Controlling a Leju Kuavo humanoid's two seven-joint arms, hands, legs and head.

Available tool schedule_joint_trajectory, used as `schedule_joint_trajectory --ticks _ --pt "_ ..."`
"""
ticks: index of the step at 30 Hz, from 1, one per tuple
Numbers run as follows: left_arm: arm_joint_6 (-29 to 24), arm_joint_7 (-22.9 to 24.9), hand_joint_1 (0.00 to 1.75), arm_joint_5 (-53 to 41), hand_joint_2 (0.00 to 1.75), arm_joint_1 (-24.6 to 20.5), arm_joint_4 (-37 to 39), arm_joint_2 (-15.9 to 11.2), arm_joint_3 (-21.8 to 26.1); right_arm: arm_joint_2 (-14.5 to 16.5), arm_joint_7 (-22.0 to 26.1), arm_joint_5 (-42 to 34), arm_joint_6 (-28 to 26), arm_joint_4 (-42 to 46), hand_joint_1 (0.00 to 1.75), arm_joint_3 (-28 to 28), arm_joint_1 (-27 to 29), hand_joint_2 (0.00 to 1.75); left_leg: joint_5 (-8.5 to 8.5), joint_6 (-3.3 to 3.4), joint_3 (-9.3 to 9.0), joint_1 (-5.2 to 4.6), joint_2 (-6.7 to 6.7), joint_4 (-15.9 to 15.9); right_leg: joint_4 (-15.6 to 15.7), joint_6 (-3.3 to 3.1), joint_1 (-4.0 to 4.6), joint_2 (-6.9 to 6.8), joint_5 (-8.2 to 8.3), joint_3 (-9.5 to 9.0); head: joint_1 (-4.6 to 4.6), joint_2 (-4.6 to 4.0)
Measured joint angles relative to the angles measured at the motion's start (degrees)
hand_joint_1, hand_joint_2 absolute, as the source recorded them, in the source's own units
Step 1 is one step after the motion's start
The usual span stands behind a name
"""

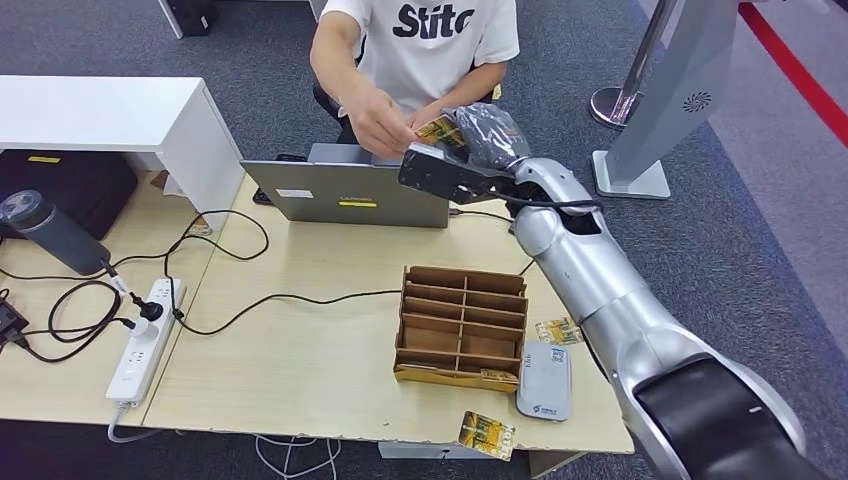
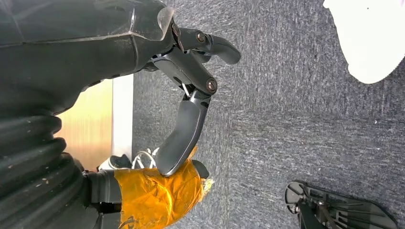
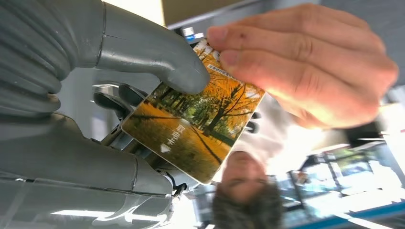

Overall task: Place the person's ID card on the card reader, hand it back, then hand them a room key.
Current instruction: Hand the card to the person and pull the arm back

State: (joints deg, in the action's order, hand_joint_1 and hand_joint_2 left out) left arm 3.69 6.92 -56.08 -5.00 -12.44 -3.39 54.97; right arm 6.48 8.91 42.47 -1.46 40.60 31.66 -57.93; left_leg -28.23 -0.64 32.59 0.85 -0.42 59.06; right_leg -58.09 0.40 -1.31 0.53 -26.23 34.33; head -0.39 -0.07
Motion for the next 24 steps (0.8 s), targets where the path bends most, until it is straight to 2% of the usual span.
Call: schedule_joint_trajectory --ticks 1,4,5,8,10,17,24 --pt "0.01 -0.01 0.00 -0.15 1.75 -0.03 0.01 0.00 -0.09 0.31 0.02 0.29 -0.21 -1.52 1.50 -0.26 -0.63 1.75 0.01 0.00 0.00 0.00 -0.01 0.00 0.00 0.00 0.00 -0.01 0.01 0.00 -0.01 0.00" --pt "0.02 -0.02 0.00 -0.64 1.75 -0.05 0.04 0.00 -0.15 1.16 0.84 1.16 -0.51 -4.67 0.19 -0.90 -1.57 1.75 0.02 0.01 0.00 0.01 -0.02 0.01 -0.01 0.01 0.01 -0.02 0.02 -0.01 0.00 0.00" --pt "0.02 -0.01 0.00 -0.78 1.75 -0.06 0.05 0.00 -0.15 1.43 1.51 1.28 -0.49 -5.29 0.00 -1.23 -1.63 1.75 0.03 0.01 0.00 0.01 -0.02 0.01 -0.01 0.01 0.01 -0.01 0.02 0.00 0.00 0.00" --pt "0.00 0.15 0.00 -0.92 1.75 -0.05 0.05 0.00 -0.14 1.87 6.58 0.04 -0.75 -4.40 0.00 -2.58 -0.65 1.75 0.02 0.01 0.00 0.02 -0.01 0.01 -0.01 0.01 0.02 0.02 0.01 0.03 0.00 0.00" --pt "-0.01 0.43 0.00 -0.72 1.75 -0.03 0.05 0.01 -0.09 1.73 9.23 -1.07 -0.49 0.26 0.00 -3.50 1.73 1.75 0.00 0.01 0.01 0.02 0.00 0.01 -0.01 0.01 0.02 0.03 0.00 0.06 0.01 0.00" --pt "-0.22 0.96 0.00 0.04 1.75 0.64 0.05 0.04 0.96 -1.18 10.93 -5.20 0.96 24.27 0.00 -5.41 12.86 1.75 -0.12 0.03 0.06 0.01 0.04 0.01 0.03 0.03 0.01 0.04 -0.06 0.12 0.02 0.00" --pt "-0.52 1.08 0.00 0.37 1.75 0.81 0.05 0.04 2.17 -4.17 12.76 -7.87 0.55 36.80 0.00 -8.10 18.78 1.75 -0.11 0.04 0.03 0.00 0.06 0.01 0.04 0.02 0.01 0.04 -0.02 0.09 0.01 0.00"
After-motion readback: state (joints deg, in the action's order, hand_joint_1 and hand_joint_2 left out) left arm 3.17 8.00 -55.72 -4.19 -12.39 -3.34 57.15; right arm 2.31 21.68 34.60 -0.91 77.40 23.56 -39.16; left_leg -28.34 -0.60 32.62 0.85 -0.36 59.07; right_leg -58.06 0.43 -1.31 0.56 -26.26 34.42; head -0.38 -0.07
